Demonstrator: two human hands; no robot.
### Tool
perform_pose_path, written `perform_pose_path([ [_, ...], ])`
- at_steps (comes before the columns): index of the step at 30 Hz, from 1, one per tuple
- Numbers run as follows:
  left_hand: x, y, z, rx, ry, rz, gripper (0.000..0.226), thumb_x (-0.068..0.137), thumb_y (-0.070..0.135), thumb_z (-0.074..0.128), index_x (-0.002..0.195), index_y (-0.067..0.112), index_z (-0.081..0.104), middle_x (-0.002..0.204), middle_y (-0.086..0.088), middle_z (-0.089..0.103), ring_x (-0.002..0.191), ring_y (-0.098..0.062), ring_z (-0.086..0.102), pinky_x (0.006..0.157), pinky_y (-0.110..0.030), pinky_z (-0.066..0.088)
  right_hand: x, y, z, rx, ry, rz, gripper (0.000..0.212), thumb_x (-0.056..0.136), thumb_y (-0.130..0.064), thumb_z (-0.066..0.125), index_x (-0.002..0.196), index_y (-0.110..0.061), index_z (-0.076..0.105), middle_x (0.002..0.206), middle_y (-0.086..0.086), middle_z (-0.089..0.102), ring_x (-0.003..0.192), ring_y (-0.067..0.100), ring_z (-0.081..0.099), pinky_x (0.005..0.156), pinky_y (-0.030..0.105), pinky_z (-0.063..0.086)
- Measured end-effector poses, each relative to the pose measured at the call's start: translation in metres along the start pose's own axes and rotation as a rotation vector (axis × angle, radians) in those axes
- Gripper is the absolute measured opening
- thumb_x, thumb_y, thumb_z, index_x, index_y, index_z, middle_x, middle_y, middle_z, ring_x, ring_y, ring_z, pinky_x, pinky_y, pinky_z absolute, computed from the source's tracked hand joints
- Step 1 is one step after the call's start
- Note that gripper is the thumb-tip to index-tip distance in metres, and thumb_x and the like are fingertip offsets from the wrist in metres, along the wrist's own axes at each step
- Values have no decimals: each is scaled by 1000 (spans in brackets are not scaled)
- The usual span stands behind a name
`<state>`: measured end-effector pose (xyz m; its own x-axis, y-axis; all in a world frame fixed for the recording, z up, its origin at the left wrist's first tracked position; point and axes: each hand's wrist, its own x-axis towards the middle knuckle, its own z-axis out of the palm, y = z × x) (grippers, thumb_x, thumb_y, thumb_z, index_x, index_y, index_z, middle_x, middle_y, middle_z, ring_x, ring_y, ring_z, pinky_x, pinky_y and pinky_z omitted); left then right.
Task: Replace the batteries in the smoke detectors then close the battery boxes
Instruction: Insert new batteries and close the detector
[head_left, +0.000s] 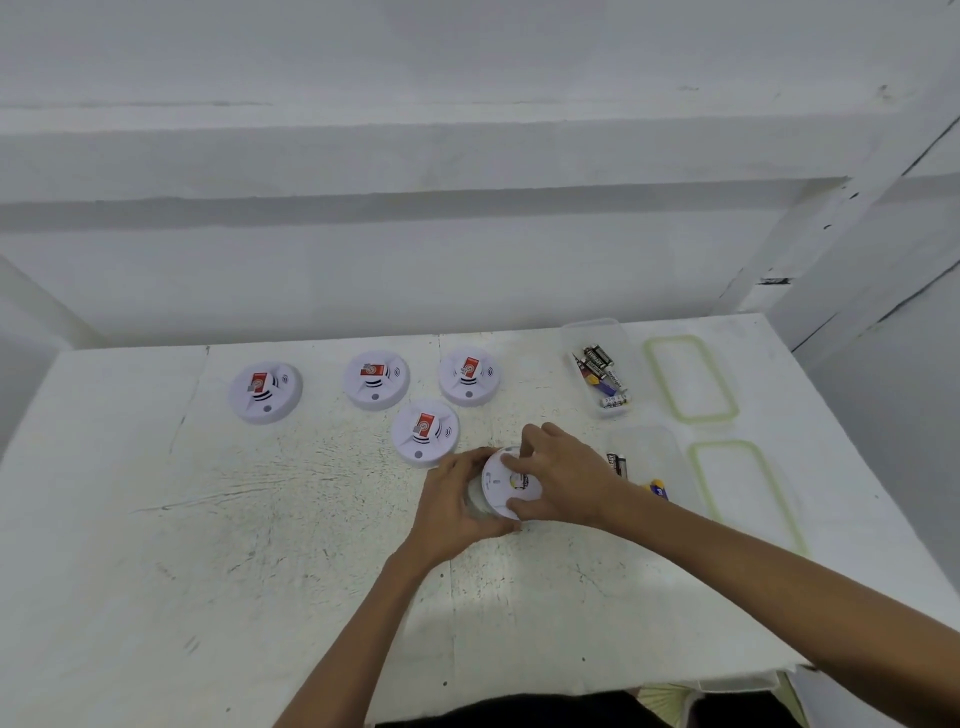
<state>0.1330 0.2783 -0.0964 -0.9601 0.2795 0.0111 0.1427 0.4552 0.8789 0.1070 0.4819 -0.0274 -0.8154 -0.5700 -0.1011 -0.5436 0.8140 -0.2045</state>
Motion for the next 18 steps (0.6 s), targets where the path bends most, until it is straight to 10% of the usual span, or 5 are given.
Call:
perform_pose_path([
  [18,6,-4,10,95,-13,-19,108,47,74,85,143,42,47,127,19,58,117,-5,48,105,-45,42,1,-5,10,19,85,5,65,77,-63,61,113,-9,64,101,6,61,87,22,53,69,34,52],
])
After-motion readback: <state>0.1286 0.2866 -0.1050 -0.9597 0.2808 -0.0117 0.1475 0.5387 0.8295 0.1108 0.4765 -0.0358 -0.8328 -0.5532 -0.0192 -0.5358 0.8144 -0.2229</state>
